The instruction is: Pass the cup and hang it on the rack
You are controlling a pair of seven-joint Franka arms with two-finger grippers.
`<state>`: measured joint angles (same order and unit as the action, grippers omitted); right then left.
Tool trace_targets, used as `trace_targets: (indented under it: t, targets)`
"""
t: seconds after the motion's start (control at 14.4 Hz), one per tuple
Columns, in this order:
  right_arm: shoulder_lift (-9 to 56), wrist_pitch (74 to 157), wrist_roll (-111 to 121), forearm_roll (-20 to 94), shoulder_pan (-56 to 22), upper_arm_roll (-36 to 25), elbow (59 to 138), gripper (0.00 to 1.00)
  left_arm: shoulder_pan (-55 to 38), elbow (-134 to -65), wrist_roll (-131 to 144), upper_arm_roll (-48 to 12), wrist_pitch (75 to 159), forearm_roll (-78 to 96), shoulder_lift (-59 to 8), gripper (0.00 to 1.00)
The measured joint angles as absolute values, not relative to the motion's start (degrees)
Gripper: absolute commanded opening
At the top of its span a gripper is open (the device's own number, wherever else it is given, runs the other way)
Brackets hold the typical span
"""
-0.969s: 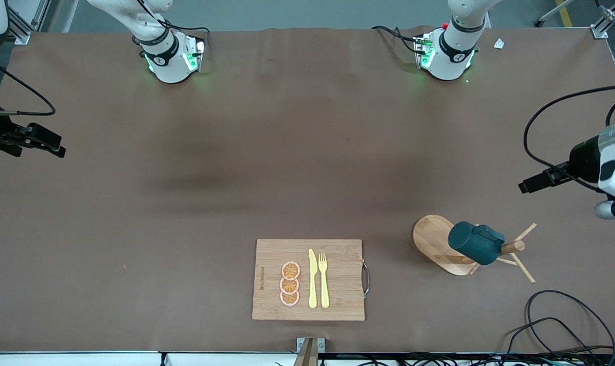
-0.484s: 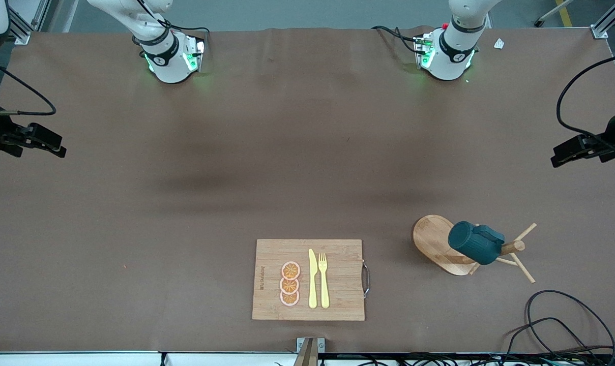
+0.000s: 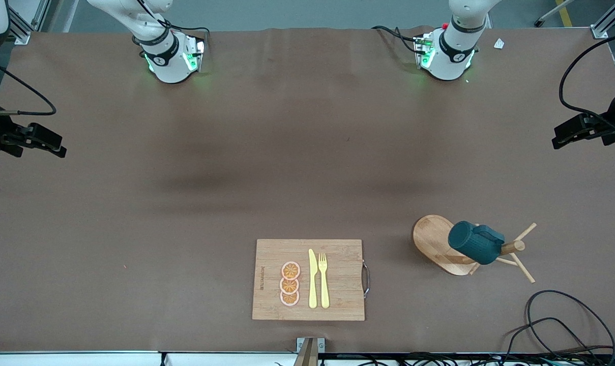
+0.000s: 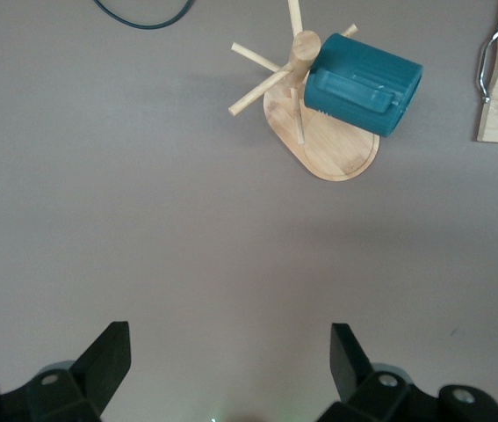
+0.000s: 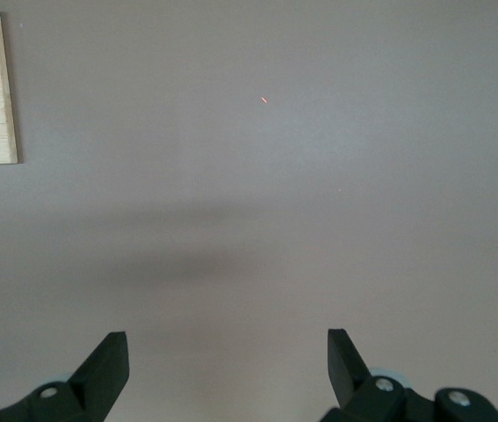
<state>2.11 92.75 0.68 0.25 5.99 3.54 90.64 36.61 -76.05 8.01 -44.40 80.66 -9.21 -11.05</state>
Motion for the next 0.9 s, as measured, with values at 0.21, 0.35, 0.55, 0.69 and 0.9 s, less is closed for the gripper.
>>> trace_targets:
  t: [0.21, 0.35, 0.55, 0.69, 0.9]
  targets:
    - [2.1, 92.7, 0.7, 0.3, 6.0, 3.5, 90.6, 1.0, 36.8, -76.3, 7.0, -44.3, 80.6, -8.8, -10.9, 1.0]
    - [2.1, 92.7, 0.7, 0.3, 6.0, 3.5, 90.6, 1.0, 33.7, -76.7, 7.0, -41.1, 80.6, -7.6, -9.9, 1.0]
    - [2.1, 92.7, 0.7, 0.3, 6.0, 3.5, 90.6, 1.0, 19.5, -78.2, 7.0, -25.4, 80.6, -4.6, -6.9, 1.0]
    - [2.1, 92.7, 0.7, 0.3, 6.0, 3.5, 90.6, 1.0, 12.3, -79.6, 6.9, -17.1, 80.6, -3.9, -5.1, 1.0]
    - [2.1, 92.7, 0.7, 0.3, 6.0, 3.5, 90.6, 1.0, 7.1, -82.5, 5.6, -10.3, 80.8, -2.7, -2.8, 1.0]
